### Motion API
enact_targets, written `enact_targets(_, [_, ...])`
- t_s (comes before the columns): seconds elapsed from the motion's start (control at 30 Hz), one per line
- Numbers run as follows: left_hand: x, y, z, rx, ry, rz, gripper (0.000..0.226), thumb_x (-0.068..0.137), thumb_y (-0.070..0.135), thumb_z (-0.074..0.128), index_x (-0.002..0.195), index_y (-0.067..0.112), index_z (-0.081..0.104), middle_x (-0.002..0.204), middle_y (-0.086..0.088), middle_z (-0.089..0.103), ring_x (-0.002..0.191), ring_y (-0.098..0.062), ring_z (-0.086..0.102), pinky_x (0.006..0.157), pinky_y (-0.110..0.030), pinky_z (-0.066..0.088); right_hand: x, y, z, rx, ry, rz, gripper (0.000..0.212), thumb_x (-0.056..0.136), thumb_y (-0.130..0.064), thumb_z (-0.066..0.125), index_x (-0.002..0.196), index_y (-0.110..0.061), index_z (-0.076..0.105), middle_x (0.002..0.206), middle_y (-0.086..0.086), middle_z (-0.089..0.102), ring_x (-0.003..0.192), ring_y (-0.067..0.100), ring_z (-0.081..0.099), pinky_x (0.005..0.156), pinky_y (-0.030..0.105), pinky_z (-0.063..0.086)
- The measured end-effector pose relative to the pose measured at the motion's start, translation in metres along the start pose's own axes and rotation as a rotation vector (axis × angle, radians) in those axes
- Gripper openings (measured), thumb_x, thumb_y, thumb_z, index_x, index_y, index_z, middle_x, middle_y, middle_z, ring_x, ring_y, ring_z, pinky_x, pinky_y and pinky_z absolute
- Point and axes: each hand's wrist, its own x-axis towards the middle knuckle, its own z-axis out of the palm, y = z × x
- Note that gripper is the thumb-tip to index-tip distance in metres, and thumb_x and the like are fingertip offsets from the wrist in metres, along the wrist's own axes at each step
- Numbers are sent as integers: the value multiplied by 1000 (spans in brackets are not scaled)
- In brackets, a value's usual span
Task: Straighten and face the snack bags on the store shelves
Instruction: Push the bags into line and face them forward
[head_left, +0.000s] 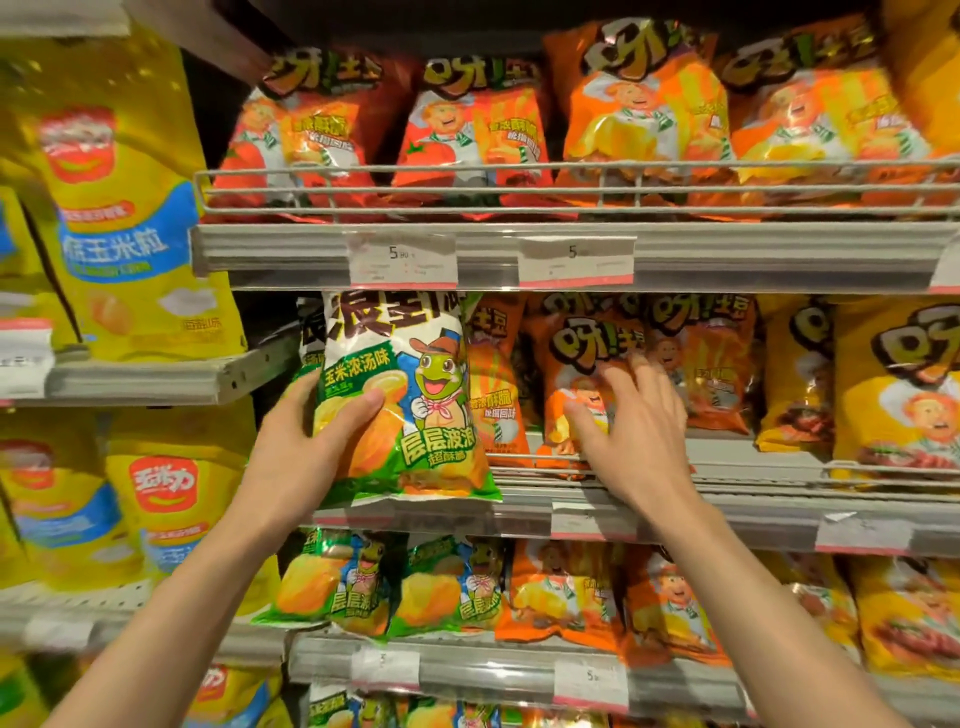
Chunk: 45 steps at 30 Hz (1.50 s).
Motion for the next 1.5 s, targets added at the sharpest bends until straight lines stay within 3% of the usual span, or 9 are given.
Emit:
enact_targets(0.1, [1,-2,-5,-22,0,-13,70,72,63,75,130,28,61,113,7,75,93,-11,76,83,-41,61,0,-29,-6,149,93,-94,40,98,-39,60,127,-12,61,128,9,57,122,28,52,98,37,40])
enact_targets(0.3, [3,-4,-20,-12,42,-34,49,84,50,73,126,30,60,110,6,75,92,-13,76,85,-45,62,13,-92,16,26,-266,24,69,102,-57,41,138,2,44,132,22,57,121,38,55,96,41,44])
enact_targets(0.47, [4,-4,-35,1,56,-41,54,84,54,72,130,30,58,112,4,75,91,-14,76,81,-43,63,16,-98,25,192,-366,167,76,98,-57,50,145,1,33,134,19,59,121,39,58,92,41,48])
enact_targets(0.83, [3,4,-42,-35,77,-31,42,89,49,69,125,28,63,106,7,76,85,-6,75,69,-28,57,21,-100,9,393,-115,143,63,99,-51,53,143,-6,43,137,13,56,126,31,53,96,38,43])
enact_targets(1.03, [4,4,-36,-45,59,-53,47,85,56,70,123,30,64,109,4,77,93,-15,76,85,-46,61,24,-67,-17,451,-70,192,66,102,-49,50,150,-6,39,152,12,47,140,29,43,109,37,36])
enact_targets(1.2, [8,6,-15,-26,34,-31,56,84,57,71,130,27,59,115,3,74,96,-16,75,88,-47,60,9,-21,-38,494,46,242,48,102,-48,50,138,-18,53,127,-3,60,120,19,55,98,36,44])
enact_targets(1.27, [13,8,-3,13,40,-9,65,86,56,70,139,23,53,121,2,70,99,-14,72,88,-41,59,6,-2,-47,507,73,263,43,101,-48,51,133,-19,57,122,-2,63,116,20,59,99,41,48])
enact_targets(1.4, [24,16,28,56,5,24,61,93,45,68,145,21,46,113,7,66,82,8,64,65,-9,49,-1,28,-65,524,110,307,41,100,-51,52,132,-25,55,117,-3,64,111,20,63,96,47,53])
enact_targets(1.5, [32,20,48,124,-30,18,78,94,50,66,155,17,33,140,2,55,116,-5,59,99,-26,48,-4,44,-75,514,143,337,44,100,-54,51,134,-25,54,122,-1,64,111,20,63,94,46,54])
